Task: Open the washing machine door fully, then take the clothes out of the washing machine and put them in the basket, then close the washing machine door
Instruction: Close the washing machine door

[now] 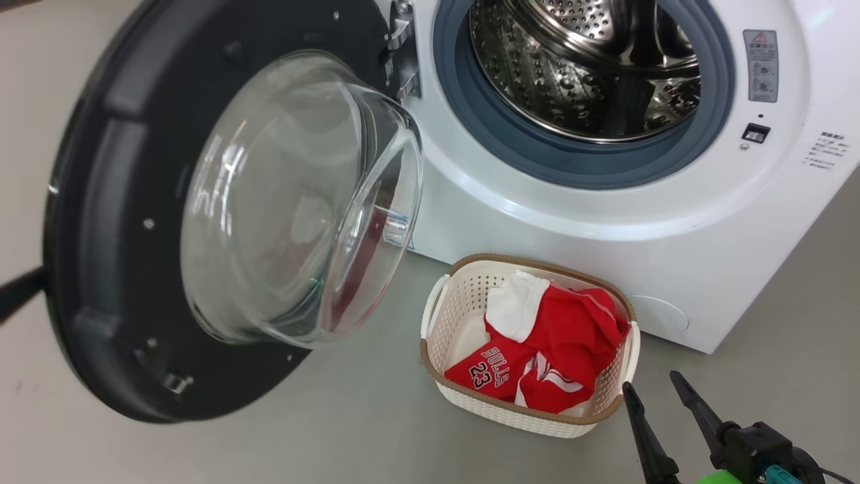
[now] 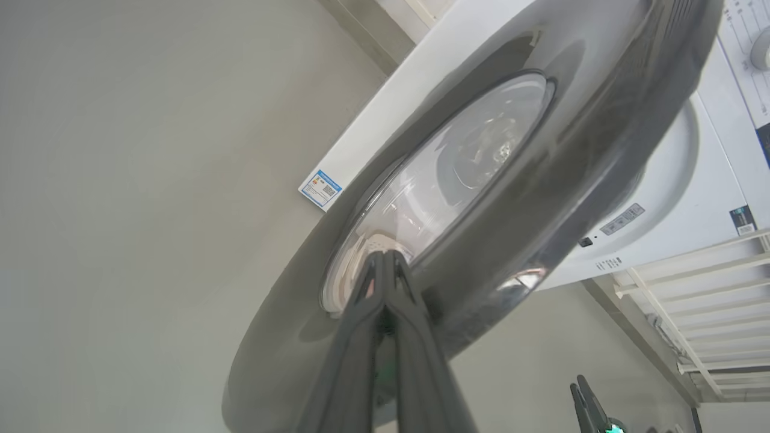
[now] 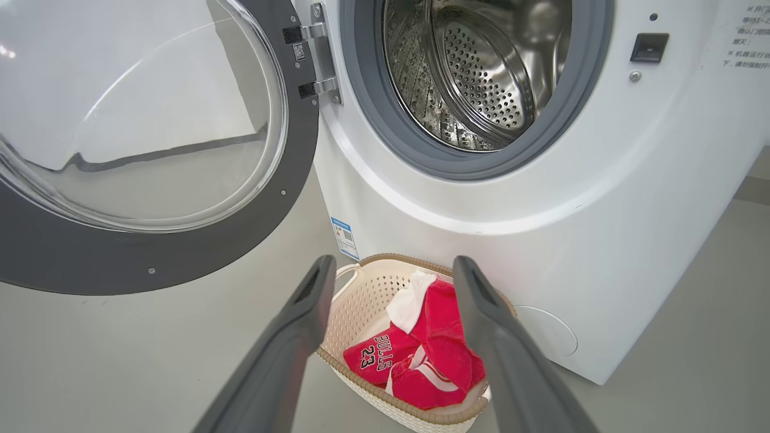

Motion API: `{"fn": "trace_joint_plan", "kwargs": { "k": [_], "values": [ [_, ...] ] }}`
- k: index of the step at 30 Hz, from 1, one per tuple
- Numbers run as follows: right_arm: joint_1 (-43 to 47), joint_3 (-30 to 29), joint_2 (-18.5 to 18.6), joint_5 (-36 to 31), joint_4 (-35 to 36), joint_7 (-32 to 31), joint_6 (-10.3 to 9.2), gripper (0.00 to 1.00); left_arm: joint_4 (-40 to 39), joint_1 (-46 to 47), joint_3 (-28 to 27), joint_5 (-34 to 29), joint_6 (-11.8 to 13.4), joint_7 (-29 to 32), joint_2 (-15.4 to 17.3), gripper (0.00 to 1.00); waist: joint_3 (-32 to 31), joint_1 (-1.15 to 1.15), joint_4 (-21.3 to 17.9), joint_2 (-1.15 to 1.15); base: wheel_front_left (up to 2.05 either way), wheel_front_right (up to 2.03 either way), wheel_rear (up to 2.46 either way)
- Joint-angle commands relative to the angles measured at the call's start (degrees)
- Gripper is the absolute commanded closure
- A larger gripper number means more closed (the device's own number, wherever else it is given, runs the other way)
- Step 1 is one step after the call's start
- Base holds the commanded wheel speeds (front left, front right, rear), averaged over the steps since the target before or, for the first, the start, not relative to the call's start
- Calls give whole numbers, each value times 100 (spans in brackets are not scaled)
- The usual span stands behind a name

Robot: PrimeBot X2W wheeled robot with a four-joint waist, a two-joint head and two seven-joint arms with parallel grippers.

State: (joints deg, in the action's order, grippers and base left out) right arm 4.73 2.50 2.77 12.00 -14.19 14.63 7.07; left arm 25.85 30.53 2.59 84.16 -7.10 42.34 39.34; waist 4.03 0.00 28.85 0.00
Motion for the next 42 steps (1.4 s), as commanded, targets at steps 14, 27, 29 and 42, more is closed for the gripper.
{"fn": "trace_joint_plan", "kwargs": {
  "k": [14, 27, 29, 42],
  "values": [
    [16, 75, 11, 131, 244, 37, 42, 0, -2188, -653, -38, 605, -38, 326, 238, 100, -137, 0, -469, 0, 0, 0, 0],
    [-42, 23, 11, 172, 297, 37, 42, 0, -3176, -582, 340, 517, -38, 416, -138, 100, -31, 0, -939, 0, 0, 0, 0],
    [-58, 17, 11, 179, 303, 37, 42, 0, -3237, -526, 423, 471, -38, 360, -229, 100, 0, 0, -1009, 0, 0, 0, 0],
    [-173, -1, 11, 162, 337, 37, 42, 0, -3338, -40, 827, 206, -38, -370, -822, 100, 157, 0, -1447, 0, 0, 0, 0]
  ]
}}
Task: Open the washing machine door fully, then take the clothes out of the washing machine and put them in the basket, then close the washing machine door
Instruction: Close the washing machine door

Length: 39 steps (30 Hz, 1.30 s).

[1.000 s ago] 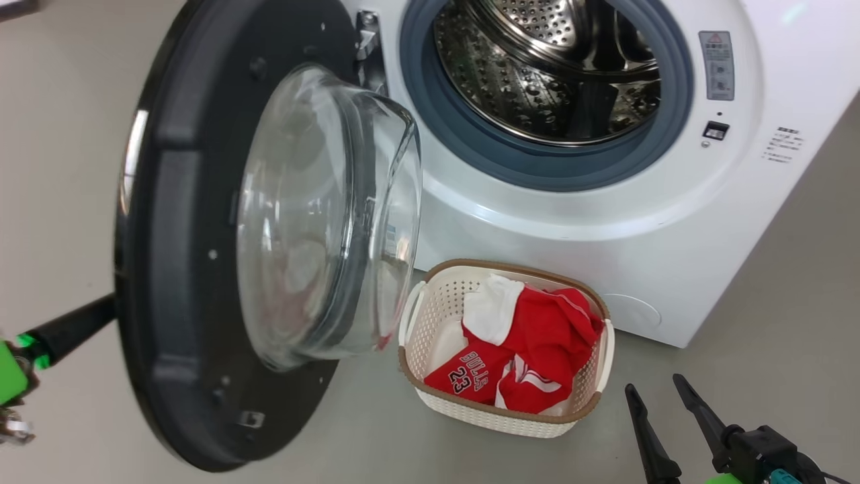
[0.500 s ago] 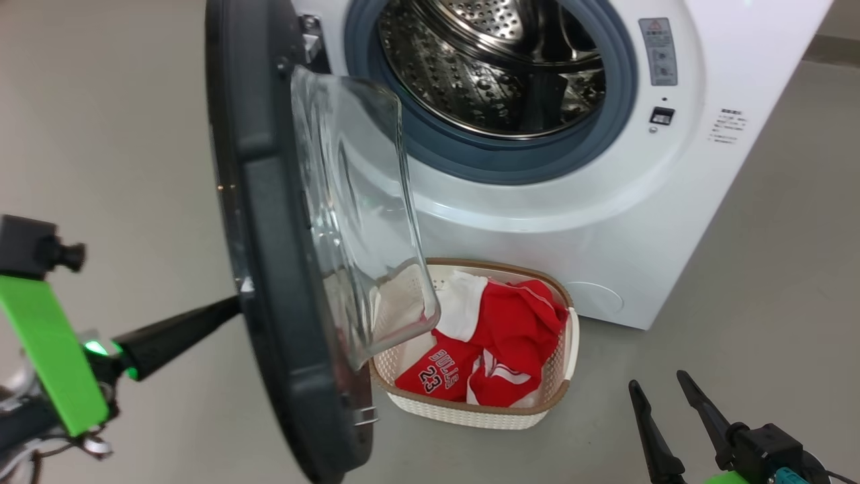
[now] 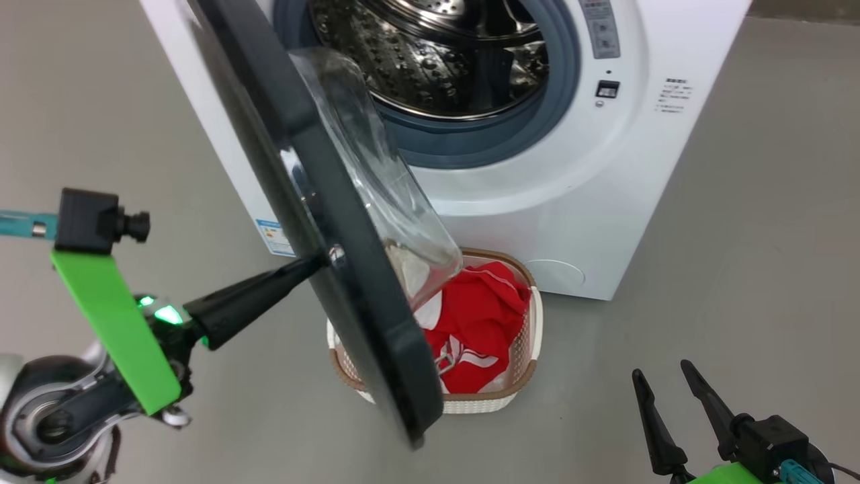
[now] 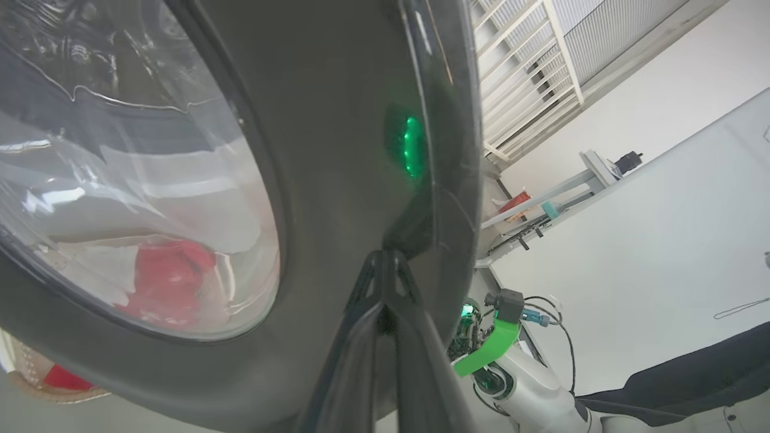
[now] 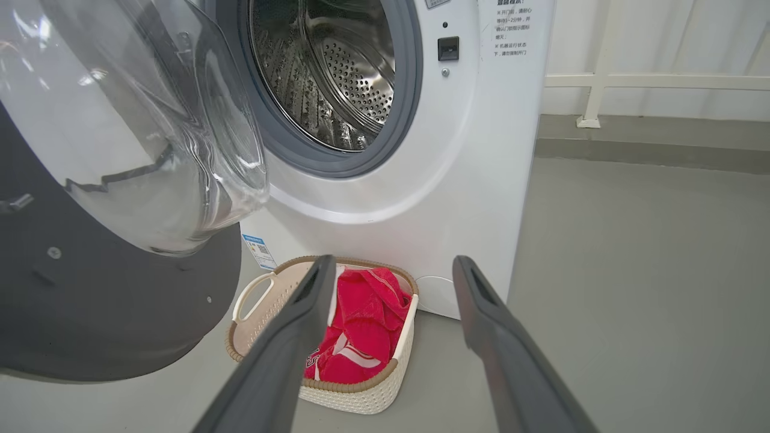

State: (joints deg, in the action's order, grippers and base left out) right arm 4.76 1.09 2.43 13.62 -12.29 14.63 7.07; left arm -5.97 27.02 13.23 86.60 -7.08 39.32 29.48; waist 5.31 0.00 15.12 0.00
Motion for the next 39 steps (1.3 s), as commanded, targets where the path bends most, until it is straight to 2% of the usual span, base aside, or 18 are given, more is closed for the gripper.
{"fn": "trace_joint_plan", "kwargs": {
  "k": [1, 16, 23, 25, 27, 28, 30, 32, 33, 39],
  "values": [
    [-174, 146, 45, -1, 147, 37, 42, 0, -131, 347, -211, -54, -41, -143, 130, 100, 31, 0, -100, 0, 0, 0, 0],
    [-116, 122, 45, 24, 150, 37, 42, 0, 10, 377, 179, -17, -41, -580, 327, 100, -75, 0, -58, 0, 0, 0, 0],
    [-69, 117, 45, 30, 136, 37, 42, 0, 158, 24, 166, 32, -41, -995, 363, 100, -172, 0, 42, 0, 0, 0, 0],
    [-48, 130, 45, 33, 138, 37, 42, 0, 232, -173, 109, 53, -41, -1206, 343, 85, -197, 0, 88, 0, 0, 0, 0],
    [-26, 131, 45, 42, 134, 37, 42, 0, 305, -396, 78, 48, -41, -1407, 329, 76, -222, 0, 144, 0, 0, 0, 0],
    [-20, 136, 45, 46, 132, 37, 42, 0, 341, -516, 60, 30, -41, -1525, 325, 61, -233, 0, 170, 0, 0, 0, 0],
    [-10, 140, 44, 53, 131, 37, 42, 0, 424, -774, 26, 11, -41, -1771, 301, 52, -248, 0, 228, 0, 0, 0, 0],
    [-1, 133, 44, 57, 132, 37, 42, 0, 533, -1028, -21, 0, -41, -2035, 266, 13, -262, 0, 292, 0, 0, 0, 0],
    [4, 129, 44, 57, 134, 37, 42, 0, 596, -1146, -30, -35, -41, -2170, 257, 0, -267, 0, 319, 0, 0, 0, 0],
    [27, 124, 44, 59, 114, 37, 42, 0, 946, -1719, 139, -228, -41, -2732, 196, 0, -308, 0, 431, 0, 0, 0, 0]
  ]
}}
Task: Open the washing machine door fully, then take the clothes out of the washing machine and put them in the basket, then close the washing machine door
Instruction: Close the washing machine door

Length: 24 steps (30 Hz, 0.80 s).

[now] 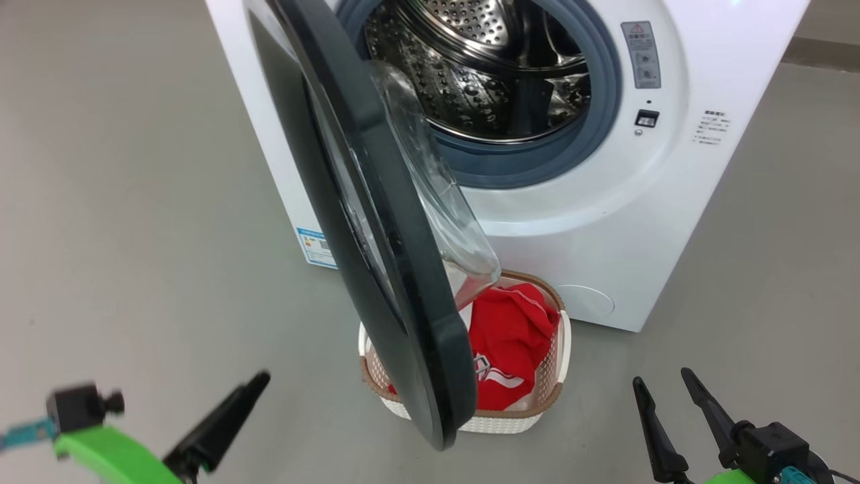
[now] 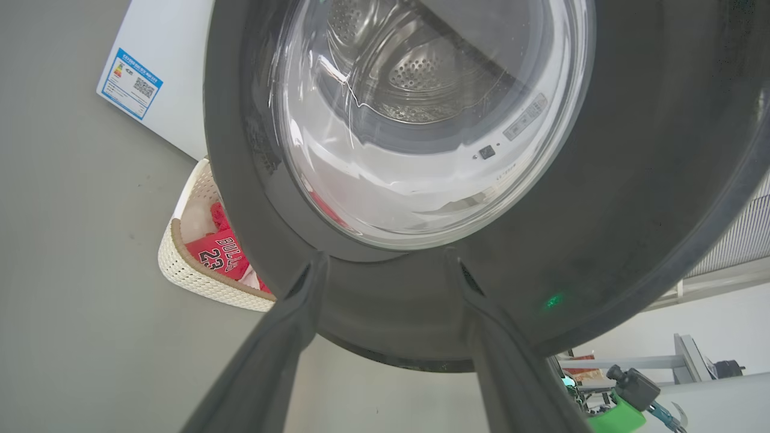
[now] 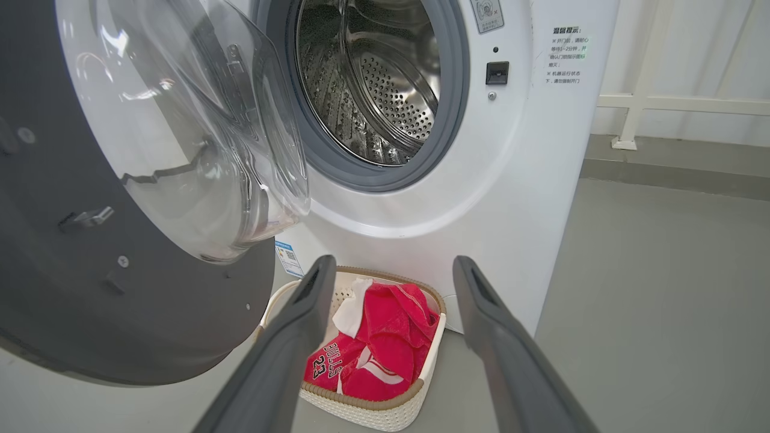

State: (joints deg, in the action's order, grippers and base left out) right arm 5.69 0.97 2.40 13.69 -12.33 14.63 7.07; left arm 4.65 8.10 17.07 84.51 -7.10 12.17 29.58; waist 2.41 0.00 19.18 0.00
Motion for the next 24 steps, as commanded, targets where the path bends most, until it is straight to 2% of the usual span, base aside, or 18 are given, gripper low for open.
{"fn": "trace_joint_plan", "kwargs": {
  "k": [1, 7, 14, 18, 20, 24],
  "values": [
    [-63, 134, 48, 54, 115, 37, 42, 0, -51, 83, -225, -6, -38, -139, 146, 0, -26, 0, 45, 0, 0, 0, 0],
    [-55, 149, 48, 51, 90, 37, 42, 0, 413, -245, 32, -303, -38, -946, 83, 0, -56, 0, 112, 0, 0, 0, 0],
    [-50, 156, 48, 33, 84, 37, 42, 0, 954, -384, 477, -851, -38, -2315, 43, 0, -63, 0, 121, 0, 0, 0, 0],
    [-67, 147, 48, 27, 82, 37, 42, 0, 1278, -345, 641, -1297, -38, -2680, -22, 0, -48, 0, 121, 0, 0, 0, 0],
    [-72, 137, 48, 23, 82, 37, 42, 0, 1408, -306, 491, -1660, -38, -2709, -98, 0, -41, 0, 129, 0, 0, 0, 0],
    [-75, 129, 48, 13, 80, 37, 42, 0, 1457, -390, -233, -2732, -38, -2714, -481, 0, -47, 0, 128, 0, 0, 0, 0]
  ]
}}
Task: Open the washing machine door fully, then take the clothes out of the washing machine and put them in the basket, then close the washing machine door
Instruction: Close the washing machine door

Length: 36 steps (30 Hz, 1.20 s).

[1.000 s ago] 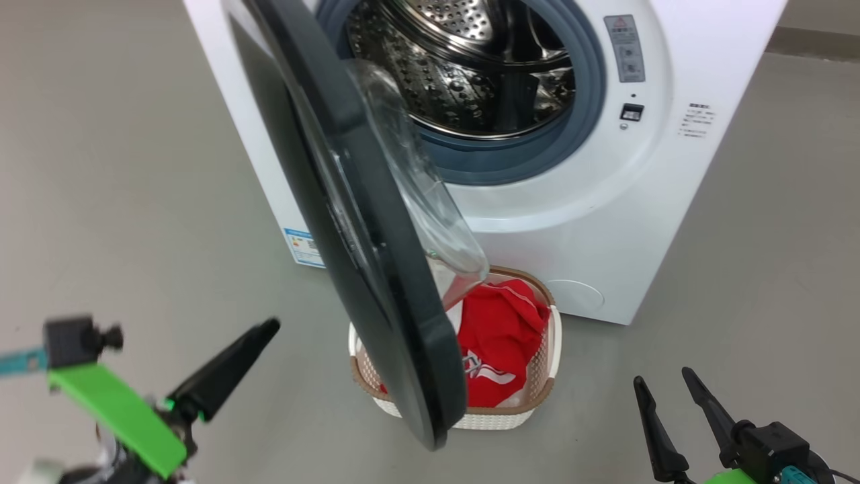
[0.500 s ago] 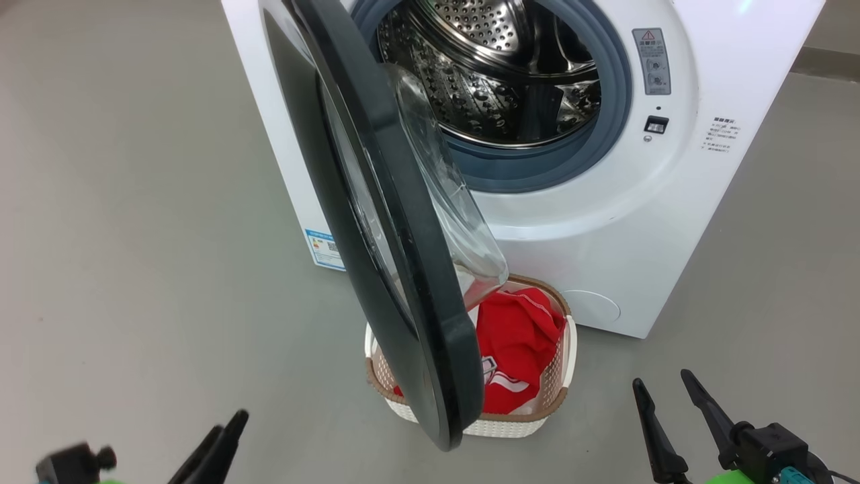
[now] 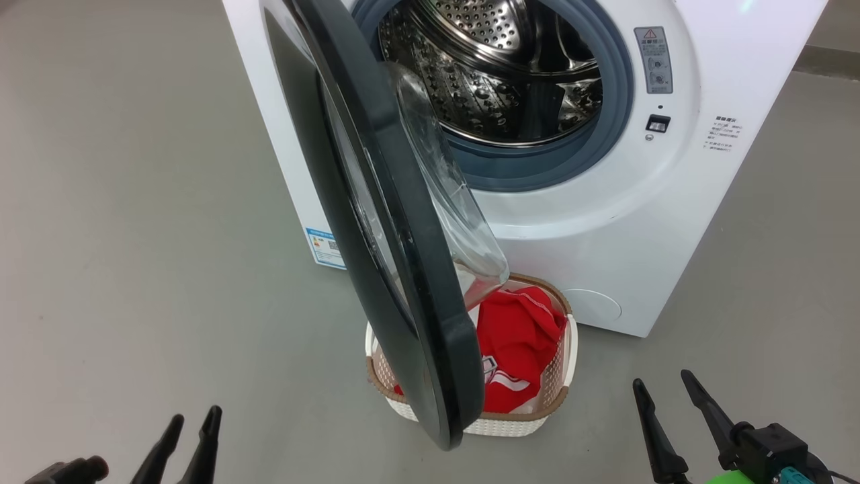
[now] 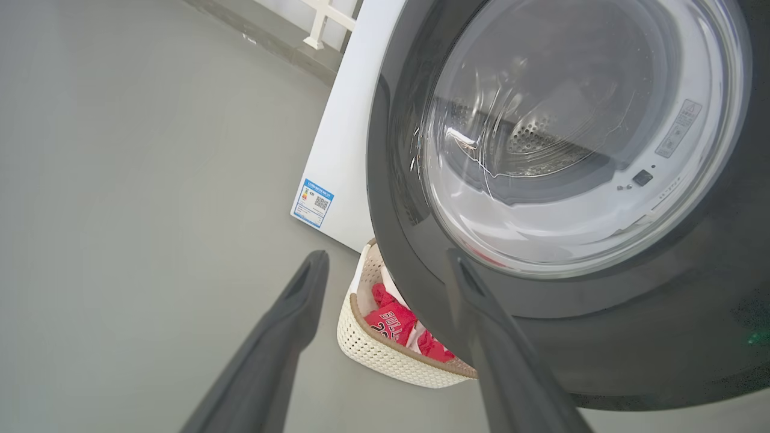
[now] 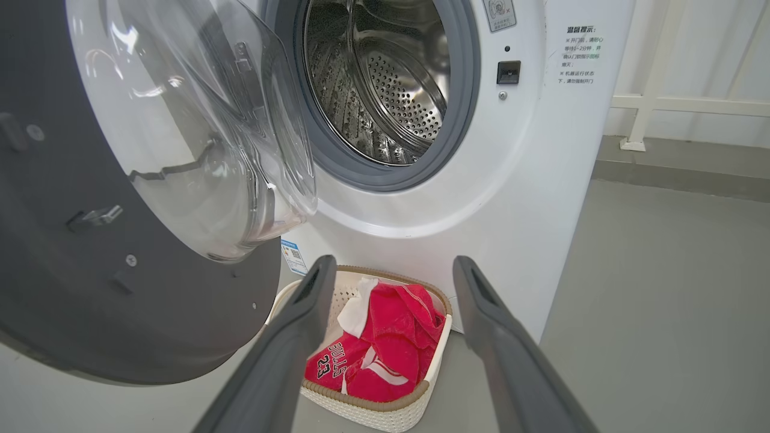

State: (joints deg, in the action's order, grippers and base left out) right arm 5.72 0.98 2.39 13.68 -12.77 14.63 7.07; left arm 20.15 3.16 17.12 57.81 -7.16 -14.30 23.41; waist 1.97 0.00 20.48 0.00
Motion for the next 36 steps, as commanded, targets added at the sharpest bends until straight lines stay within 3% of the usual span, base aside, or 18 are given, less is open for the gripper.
{"fn": "trace_joint_plan", "kwargs": {
  "k": [1, 8, 12, 21, 34, 35, 36],
  "values": [
    [-76, 127, 49, 13, 120, 37, 42, 0, -166, 17, -563, -629, -33, -68, -92, 0, -10, 0, -11, 0, 0, 0, 0],
    [-57, 126, 49, 23, 112, 37, 42, 0, -555, -303, -1343, -2891, -33, -69, -721, 0, -55, 0, -60, 0, 0, 0, 0],
    [-35, 128, 49, 32, 114, 37, 42, 0, -722, -500, -1590, -3579, -33, -69, -1030, 0, -91, 0, -96, 0, 0, 0, 0],
    [9, 113, 49, 36, 122, 37, 42, 0, -696, -654, -1781, -3887, -33, -69, -1269, 0, -131, 0, -130, 0, 0, 0, 0],
    [51, 120, 49, 38, 138, 37, 42, 0, -744, -705, -1743, -3858, -33, -70, -1294, 0, -185, 0, -135, 0, 0, 0, 0],
    [54, 121, 49, 40, 137, 37, 42, 0, -755, -707, -1698, -3766, -33, -70, -1298, 16, -188, 0, -135, 0, 0, 0, 0],
    [57, 120, 49, 41, 137, 37, 42, 0, -773, -706, -1631, -3622, -33, -70, -1302, 65, -191, 0, -134, 0, 0, 0, 0]
  ]
}}
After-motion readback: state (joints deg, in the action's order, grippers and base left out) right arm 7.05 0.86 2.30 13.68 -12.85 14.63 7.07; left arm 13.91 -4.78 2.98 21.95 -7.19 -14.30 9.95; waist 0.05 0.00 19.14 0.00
